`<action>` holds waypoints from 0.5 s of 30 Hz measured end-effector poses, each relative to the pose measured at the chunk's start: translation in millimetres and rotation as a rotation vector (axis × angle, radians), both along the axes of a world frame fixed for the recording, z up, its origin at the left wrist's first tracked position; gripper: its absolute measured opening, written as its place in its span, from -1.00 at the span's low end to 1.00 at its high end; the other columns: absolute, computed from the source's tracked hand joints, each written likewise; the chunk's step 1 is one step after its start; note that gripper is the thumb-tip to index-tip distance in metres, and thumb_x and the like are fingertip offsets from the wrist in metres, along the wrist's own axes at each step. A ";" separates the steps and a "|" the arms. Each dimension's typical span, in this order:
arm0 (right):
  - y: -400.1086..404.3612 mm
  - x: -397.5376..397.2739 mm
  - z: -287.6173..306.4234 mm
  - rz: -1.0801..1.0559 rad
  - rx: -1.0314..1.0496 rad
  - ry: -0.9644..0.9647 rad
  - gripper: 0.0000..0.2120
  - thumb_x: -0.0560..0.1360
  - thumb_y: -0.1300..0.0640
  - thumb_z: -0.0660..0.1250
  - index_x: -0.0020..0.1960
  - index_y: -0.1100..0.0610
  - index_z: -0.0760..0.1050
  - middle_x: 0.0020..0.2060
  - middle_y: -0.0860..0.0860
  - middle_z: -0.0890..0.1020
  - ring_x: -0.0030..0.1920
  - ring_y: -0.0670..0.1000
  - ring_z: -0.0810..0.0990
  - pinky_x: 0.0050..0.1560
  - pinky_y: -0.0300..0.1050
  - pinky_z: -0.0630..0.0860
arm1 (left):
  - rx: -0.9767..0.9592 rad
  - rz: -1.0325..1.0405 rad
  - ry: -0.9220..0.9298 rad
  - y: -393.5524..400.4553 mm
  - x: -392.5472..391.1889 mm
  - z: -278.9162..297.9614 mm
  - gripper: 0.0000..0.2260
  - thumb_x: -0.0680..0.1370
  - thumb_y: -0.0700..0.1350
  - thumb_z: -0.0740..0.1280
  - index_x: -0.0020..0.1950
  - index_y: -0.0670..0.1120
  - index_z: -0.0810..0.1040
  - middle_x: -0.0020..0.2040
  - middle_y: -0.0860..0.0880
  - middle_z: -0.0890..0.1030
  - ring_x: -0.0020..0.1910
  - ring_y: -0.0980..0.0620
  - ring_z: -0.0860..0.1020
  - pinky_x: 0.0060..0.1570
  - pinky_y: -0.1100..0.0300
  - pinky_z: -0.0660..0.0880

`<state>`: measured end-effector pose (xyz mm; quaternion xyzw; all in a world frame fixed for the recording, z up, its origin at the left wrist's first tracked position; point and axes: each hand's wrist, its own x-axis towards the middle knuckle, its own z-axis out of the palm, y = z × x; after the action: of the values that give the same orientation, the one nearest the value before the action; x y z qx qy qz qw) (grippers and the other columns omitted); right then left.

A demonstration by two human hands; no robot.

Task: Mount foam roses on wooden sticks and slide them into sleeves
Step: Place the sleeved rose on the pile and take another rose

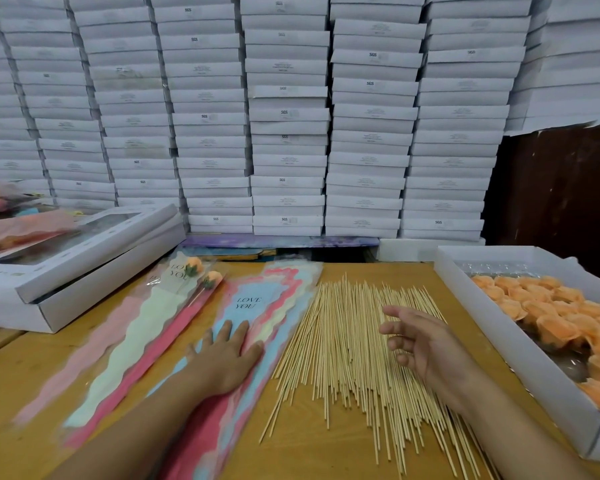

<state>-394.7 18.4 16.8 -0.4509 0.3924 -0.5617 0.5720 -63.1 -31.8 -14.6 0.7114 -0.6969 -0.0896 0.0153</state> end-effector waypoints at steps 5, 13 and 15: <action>0.2 -0.6 0.5 0.000 0.005 0.005 -0.74 0.61 0.13 0.21 0.22 0.20 0.56 -0.15 0.12 0.69 -0.29 -0.02 0.59 -0.40 -0.21 0.48 | -0.011 0.009 0.001 -12.6 -0.9 0.6 -0.35 0.60 0.39 -0.12 0.64 0.17 -0.11 0.67 -0.01 -0.08 0.63 -0.19 -0.07 0.51 -0.32 -0.10; 3.8 3.5 3.1 -0.060 -0.008 0.143 -0.78 0.64 0.20 0.20 0.18 0.15 0.58 -0.16 0.10 0.71 -0.30 -0.02 0.61 -0.37 -0.19 0.49 | 0.005 0.003 0.040 -12.9 0.8 6.1 -0.35 0.60 0.39 -0.14 0.64 0.17 -0.07 0.67 0.01 -0.07 0.63 -0.17 -0.08 0.51 -0.34 -0.13; 4.6 5.9 8.7 -0.136 -0.037 0.252 -0.80 0.63 0.24 0.22 0.15 0.12 0.59 -0.18 0.07 0.72 -0.32 -0.04 0.62 -0.40 -0.20 0.51 | 0.006 0.010 0.052 -12.3 -1.6 9.0 -0.36 0.61 0.38 -0.14 0.65 0.14 -0.04 0.66 0.00 -0.04 0.63 -0.18 -0.06 0.50 -0.35 -0.13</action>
<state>-388.8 23.0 25.5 -0.5009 0.4804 -0.5450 0.4704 -64.7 -44.0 -5.6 0.7122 -0.6926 -0.1101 0.0319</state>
